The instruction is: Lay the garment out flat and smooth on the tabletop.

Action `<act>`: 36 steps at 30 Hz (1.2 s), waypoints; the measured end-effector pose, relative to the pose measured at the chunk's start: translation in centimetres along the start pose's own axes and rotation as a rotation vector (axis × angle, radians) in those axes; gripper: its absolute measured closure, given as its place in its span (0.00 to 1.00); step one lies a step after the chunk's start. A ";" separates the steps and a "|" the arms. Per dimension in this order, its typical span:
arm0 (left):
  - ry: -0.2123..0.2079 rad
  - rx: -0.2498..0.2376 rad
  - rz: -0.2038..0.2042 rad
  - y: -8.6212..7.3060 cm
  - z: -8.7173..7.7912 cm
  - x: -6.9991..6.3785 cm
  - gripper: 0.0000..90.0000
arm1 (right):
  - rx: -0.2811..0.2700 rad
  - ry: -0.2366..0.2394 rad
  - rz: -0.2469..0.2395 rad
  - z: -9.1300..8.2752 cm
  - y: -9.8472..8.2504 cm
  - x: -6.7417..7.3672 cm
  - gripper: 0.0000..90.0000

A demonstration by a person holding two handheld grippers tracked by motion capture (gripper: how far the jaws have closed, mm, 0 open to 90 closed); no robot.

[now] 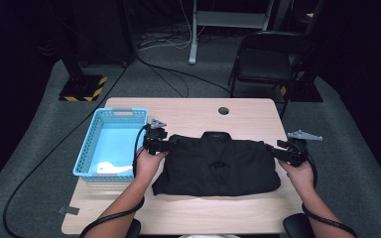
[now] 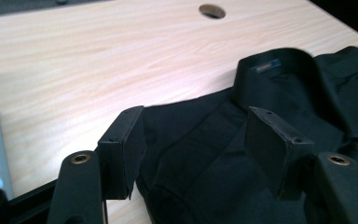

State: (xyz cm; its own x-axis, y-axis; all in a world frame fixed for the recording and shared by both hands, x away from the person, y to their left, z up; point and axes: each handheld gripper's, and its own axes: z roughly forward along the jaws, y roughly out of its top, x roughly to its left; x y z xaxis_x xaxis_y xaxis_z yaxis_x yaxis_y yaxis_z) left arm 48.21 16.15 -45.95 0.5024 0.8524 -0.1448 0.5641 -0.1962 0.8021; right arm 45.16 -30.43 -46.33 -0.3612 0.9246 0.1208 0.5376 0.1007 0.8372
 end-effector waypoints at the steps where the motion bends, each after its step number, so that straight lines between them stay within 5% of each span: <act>1: 0.001 0.007 -0.003 -0.2 0.1 0.1 0.42 | 0.004 0.007 0.005 0.2 -0.1 -0.2 0.43; 12: -0.020 0.092 0.011 -1.7 1.6 -0.2 0.49 | 0.040 -0.012 0.094 2.6 -0.6 -2.2 0.42; 25: -0.024 0.094 0.097 -2.1 1.4 -0.7 0.83 | 0.122 0.043 0.189 5.0 -1.8 -3.9 0.43; 31: -0.018 0.083 0.132 -2.0 1.1 -1.1 0.85 | 0.140 0.087 0.189 4.9 -1.7 -3.2 0.60; 36: -0.017 0.065 0.131 -1.8 0.7 -0.9 0.86 | 0.130 0.071 0.157 4.3 -1.3 -2.5 0.78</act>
State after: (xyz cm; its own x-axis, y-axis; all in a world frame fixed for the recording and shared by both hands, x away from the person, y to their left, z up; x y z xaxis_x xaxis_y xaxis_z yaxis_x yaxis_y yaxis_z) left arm 47.24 15.39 -47.64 0.5849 0.8095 -0.0513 0.5339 -0.3366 0.7757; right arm 48.63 -31.34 -50.04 -0.3157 0.9050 0.2850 0.6834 0.0085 0.7300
